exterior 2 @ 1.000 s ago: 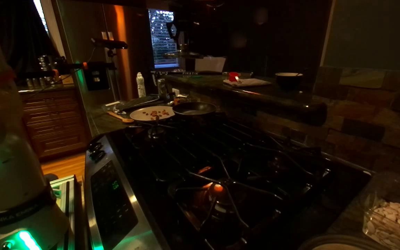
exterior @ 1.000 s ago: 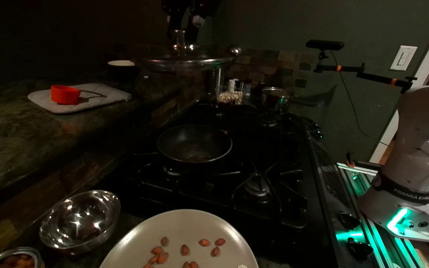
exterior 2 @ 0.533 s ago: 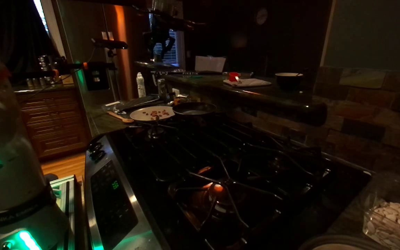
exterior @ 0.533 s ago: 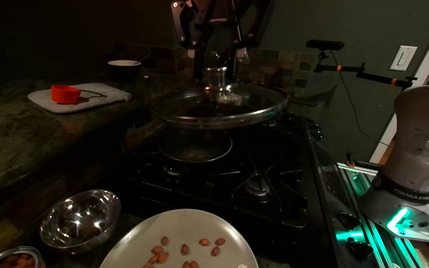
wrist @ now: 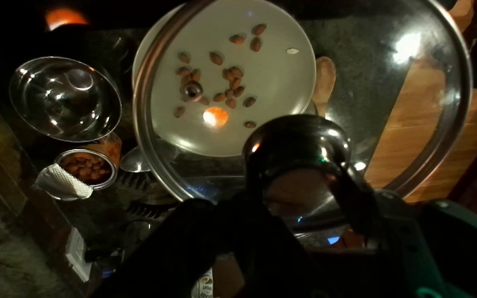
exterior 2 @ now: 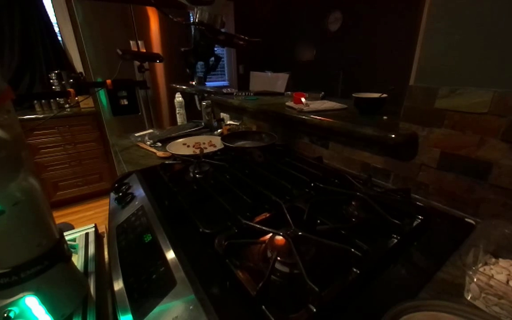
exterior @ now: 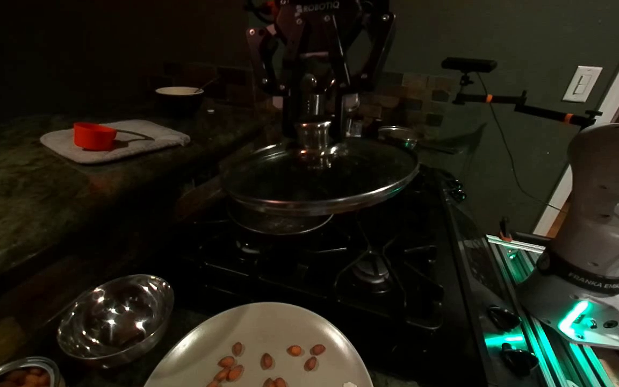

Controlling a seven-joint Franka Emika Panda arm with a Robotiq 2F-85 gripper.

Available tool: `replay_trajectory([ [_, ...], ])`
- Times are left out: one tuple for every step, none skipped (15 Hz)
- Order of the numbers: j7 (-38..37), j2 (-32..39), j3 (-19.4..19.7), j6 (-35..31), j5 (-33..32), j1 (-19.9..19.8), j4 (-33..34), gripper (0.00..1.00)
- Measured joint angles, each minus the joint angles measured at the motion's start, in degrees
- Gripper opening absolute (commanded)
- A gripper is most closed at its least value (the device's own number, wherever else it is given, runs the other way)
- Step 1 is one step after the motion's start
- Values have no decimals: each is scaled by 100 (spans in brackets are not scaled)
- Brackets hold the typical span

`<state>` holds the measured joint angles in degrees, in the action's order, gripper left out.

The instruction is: Put the lid on the pan

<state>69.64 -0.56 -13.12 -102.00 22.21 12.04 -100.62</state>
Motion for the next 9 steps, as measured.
replay_trajectory([
  [0, 0, 1, 0, 0, 0, 1, 23],
  [-27, 7, 4, -30, -70, -2, -4, 23],
  [-70, 24, 21, -116, -109, -7, -29, 23],
  [-99, 44, 49, -256, -125, -25, -75, 23],
  [-117, 61, 90, -426, -158, -50, -139, 23],
  [-129, 76, 138, -610, -218, -83, -226, 23],
  [-146, 84, 187, -801, -289, -121, -318, 23],
  [-171, 91, 242, -995, -354, -165, -420, 23],
  [-200, 94, 299, -1180, -408, -210, -528, 23],
])
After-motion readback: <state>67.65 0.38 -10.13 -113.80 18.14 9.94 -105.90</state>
